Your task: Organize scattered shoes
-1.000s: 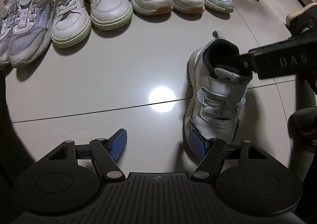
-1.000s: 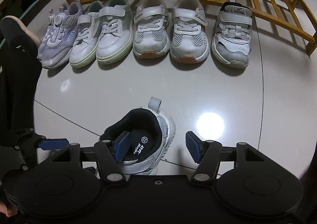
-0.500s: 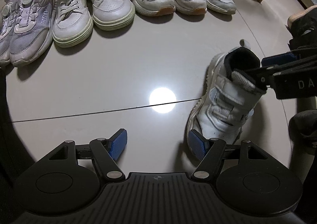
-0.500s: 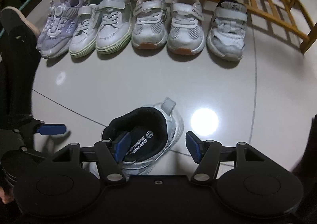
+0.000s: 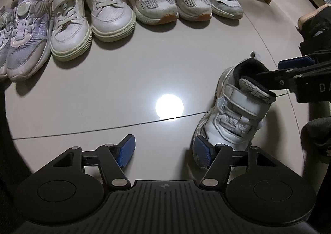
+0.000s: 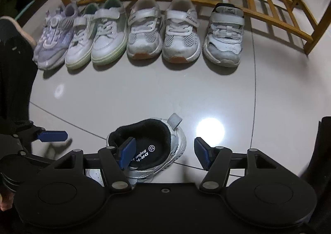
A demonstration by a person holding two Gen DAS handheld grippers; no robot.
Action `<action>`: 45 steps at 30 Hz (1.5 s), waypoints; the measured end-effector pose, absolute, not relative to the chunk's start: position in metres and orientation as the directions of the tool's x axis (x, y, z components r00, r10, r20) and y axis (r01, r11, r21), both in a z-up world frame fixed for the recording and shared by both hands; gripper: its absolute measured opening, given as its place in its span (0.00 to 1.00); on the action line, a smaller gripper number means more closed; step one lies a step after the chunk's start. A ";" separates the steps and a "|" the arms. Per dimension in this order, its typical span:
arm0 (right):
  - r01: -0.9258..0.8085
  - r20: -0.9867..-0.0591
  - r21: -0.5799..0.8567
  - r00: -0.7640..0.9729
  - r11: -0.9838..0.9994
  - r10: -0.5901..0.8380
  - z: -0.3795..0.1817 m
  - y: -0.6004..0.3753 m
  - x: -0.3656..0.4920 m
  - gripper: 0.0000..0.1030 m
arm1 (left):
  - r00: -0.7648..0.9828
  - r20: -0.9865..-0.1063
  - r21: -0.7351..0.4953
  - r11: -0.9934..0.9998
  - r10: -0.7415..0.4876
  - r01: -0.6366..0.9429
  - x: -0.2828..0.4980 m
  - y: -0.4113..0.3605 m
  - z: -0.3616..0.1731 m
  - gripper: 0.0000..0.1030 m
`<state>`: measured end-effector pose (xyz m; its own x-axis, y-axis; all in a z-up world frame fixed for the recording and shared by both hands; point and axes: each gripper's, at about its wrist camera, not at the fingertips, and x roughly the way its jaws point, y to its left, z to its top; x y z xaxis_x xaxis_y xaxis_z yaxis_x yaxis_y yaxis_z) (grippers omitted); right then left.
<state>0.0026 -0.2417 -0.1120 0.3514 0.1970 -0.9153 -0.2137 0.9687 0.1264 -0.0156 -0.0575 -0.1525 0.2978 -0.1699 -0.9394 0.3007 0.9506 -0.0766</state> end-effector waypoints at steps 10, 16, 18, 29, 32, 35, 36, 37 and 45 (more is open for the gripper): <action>-0.155 -0.904 0.219 0.340 0.963 0.260 -0.106 -0.258 0.004 0.64 | 0.283 -0.940 -0.089 0.938 -0.189 0.334 -0.021 -0.068 -0.155 0.63; -0.168 -0.902 0.243 0.324 0.955 0.286 -0.108 -0.252 0.006 0.64 | 0.272 -0.936 -0.120 0.927 -0.225 0.354 -0.025 -0.076 -0.154 0.63; -0.174 -0.901 0.247 0.320 0.953 0.292 -0.108 -0.250 0.006 0.65 | 0.269 -0.935 -0.126 0.925 -0.231 0.358 -0.026 -0.078 -0.154 0.63; -0.182 -0.892 0.263 0.327 0.947 0.311 -0.103 -0.251 -0.002 0.70 | 0.248 -0.926 -0.186 0.914 -0.285 0.360 -0.027 -0.080 -0.152 0.63; -0.186 -0.891 0.265 0.329 0.946 0.314 -0.101 -0.252 -0.004 0.70 | 0.260 -0.925 -0.178 0.920 -0.277 0.349 -0.025 -0.076 -0.149 0.63; -0.186 -0.891 0.271 0.324 0.945 0.319 -0.103 -0.251 -0.007 0.71 | 0.278 -0.930 -0.140 0.933 -0.239 0.332 -0.021 -0.068 -0.145 0.63; -0.186 -0.891 0.272 0.322 0.944 0.320 -0.104 -0.251 -0.008 0.73 | 0.291 -0.933 -0.112 0.940 -0.211 0.322 -0.019 -0.063 -0.143 0.63; -0.187 -0.892 0.273 0.320 0.944 0.321 -0.105 -0.250 -0.008 0.74 | 0.297 -0.934 -0.100 0.943 -0.199 0.317 -0.017 -0.061 -0.143 0.63; -0.223 -0.916 0.243 0.268 0.944 0.299 -0.126 -0.232 -0.014 0.74 | 0.309 -0.934 -0.104 0.965 -0.178 0.241 -0.008 -0.036 -0.139 0.64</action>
